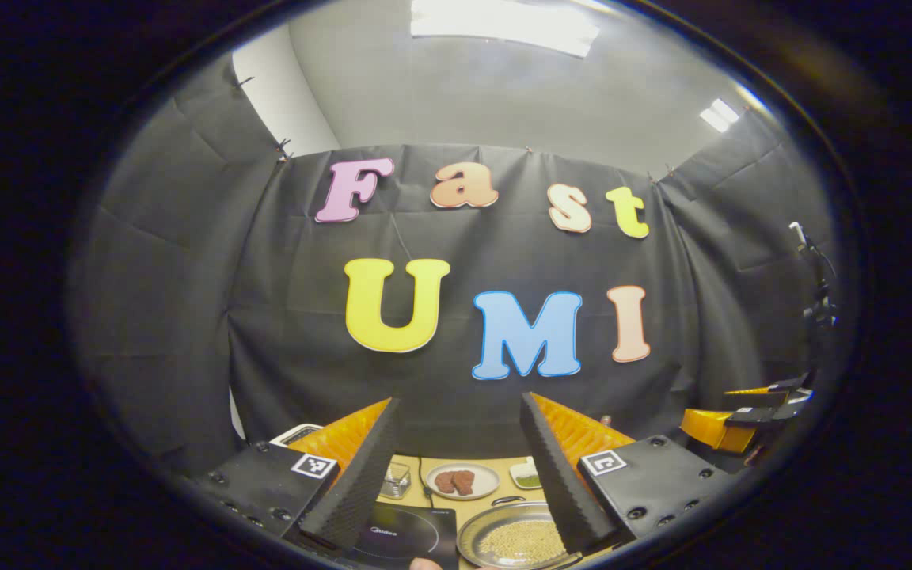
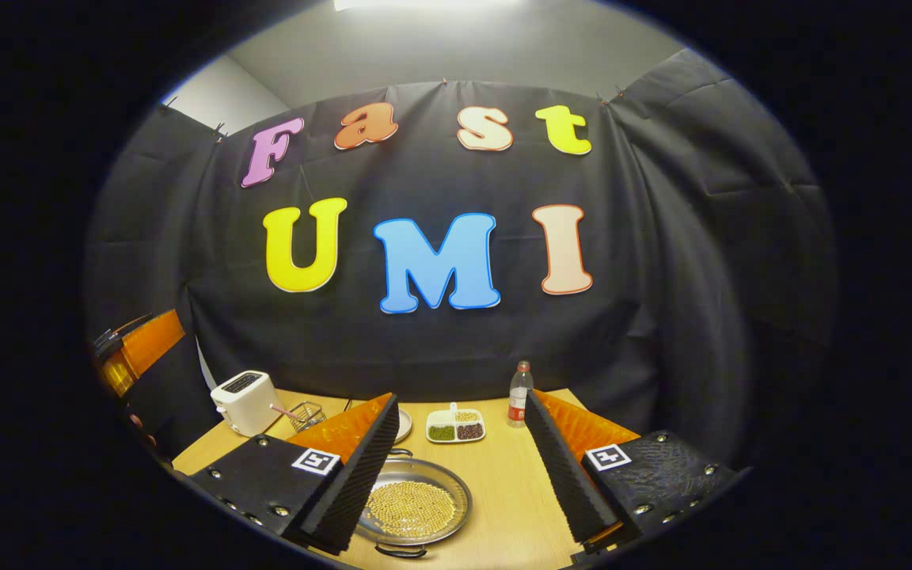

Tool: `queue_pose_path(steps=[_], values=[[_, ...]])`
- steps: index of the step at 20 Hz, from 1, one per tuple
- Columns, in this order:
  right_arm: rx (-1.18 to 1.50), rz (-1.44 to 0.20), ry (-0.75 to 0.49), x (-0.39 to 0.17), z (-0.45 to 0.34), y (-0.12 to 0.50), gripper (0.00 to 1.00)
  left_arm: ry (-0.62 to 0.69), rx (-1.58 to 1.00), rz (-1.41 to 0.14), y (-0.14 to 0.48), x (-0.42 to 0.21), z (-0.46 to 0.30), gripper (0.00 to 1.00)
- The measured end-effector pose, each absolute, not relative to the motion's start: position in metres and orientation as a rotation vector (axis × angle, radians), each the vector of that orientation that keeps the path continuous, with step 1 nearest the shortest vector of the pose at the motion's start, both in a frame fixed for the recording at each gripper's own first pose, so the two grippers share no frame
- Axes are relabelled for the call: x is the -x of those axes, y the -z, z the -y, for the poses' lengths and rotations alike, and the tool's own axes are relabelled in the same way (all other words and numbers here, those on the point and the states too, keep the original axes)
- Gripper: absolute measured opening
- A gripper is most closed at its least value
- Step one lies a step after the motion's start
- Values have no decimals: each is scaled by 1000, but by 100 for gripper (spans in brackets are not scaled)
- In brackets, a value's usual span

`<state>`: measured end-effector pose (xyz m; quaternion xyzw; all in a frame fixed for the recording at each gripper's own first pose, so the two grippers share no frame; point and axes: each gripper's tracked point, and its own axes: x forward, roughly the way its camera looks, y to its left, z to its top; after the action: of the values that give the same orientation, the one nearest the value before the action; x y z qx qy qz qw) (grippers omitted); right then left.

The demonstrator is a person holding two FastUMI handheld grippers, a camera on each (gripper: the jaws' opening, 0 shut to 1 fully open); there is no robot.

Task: First push the handle of the pot to place it horizontally, then grasp the pot with both hands and set it on the induction cooktop.

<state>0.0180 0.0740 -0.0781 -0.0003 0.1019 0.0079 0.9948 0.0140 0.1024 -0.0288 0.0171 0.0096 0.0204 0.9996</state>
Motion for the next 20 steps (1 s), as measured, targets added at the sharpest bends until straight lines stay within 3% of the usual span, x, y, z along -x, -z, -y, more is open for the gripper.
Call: queue_pose_path(steps=[2,3,5,6,7,10,11,13,14,15,20], values=[[3,-247,-25,-17,-80,94,88,-46,-28,-24,35,-13,-112,96],[-5,-279,-32,-19,-84,105,88,-47,-25,-31,39,-14,-114,94],[-37,-379,-54,-22,-93,134,77,-59,-21,-52,51,-16,-121,94],[-51,-431,-59,-19,-95,148,61,-62,-21,-56,53,-16,-122,96],[-66,-489,-75,-17,-98,163,59,-66,-23,-62,56,-16,-124,94],[-116,-685,-131,-12,-111,213,35,-90,-31,-74,61,-17,-128,94],[-125,-747,-129,-10,-111,228,35,-94,-28,-83,67,-17,-130,96],[-126,-875,-114,0,-104,259,2,-109,-27,-98,73,-17,-132,94],[-137,-934,-126,6,-108,272,7,-118,-28,-106,77,-17,-134,94],[-147,-987,-141,9,-112,284,1,-127,-28,-113,80,-16,-135,94],[-170,-1157,-250,28,-144,328,3,-170,-20,-137,88,-11,-146,96]])
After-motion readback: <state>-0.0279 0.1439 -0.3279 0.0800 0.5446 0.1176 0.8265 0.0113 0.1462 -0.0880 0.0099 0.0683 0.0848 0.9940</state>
